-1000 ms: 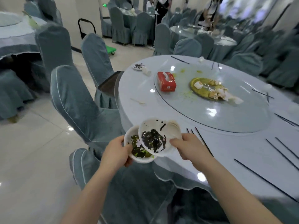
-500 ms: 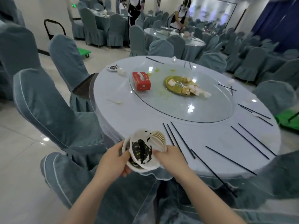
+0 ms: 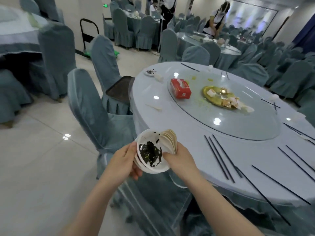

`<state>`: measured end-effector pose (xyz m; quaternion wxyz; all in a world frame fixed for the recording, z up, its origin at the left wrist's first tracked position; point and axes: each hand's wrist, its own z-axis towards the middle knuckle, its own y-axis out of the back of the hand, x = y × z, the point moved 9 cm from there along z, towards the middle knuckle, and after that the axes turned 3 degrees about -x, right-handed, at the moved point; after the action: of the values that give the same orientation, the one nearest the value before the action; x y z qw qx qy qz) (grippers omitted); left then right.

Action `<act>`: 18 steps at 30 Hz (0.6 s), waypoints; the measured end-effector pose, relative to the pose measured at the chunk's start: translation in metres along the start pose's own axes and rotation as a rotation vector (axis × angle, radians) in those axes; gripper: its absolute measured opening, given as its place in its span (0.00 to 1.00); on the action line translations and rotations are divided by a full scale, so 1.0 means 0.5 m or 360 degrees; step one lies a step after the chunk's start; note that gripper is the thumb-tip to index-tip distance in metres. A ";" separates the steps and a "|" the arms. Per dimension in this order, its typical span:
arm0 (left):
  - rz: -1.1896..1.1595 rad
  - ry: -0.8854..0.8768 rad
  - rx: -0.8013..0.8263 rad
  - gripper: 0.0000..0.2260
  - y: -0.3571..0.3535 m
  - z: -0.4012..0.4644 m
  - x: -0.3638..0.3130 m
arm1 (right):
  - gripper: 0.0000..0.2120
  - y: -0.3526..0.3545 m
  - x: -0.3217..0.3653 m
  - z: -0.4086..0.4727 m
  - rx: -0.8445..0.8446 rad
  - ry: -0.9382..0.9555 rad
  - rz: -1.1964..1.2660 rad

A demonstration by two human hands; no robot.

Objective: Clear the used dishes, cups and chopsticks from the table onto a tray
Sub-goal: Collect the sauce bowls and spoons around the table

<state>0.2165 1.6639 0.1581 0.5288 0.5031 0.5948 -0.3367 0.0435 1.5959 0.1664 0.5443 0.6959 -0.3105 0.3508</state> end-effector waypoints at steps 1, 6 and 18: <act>-0.0019 -0.0003 -0.0009 0.18 0.052 0.007 -0.003 | 0.11 -0.042 0.034 0.005 0.0010 0.0031 0.0064; 0.0042 -0.0013 -0.0102 0.20 0.287 0.033 -0.015 | 0.11 -0.227 0.199 0.018 0.0099 0.0228 0.0234; -0.0096 0.0004 -0.0457 0.10 0.696 0.169 -0.002 | 0.11 -0.436 0.357 0.194 -0.0040 0.0059 0.0544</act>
<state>0.5732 1.6778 0.1866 0.5842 0.4046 0.6524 -0.2635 0.3356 1.5393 0.1804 0.4910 0.6195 -0.4186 0.4471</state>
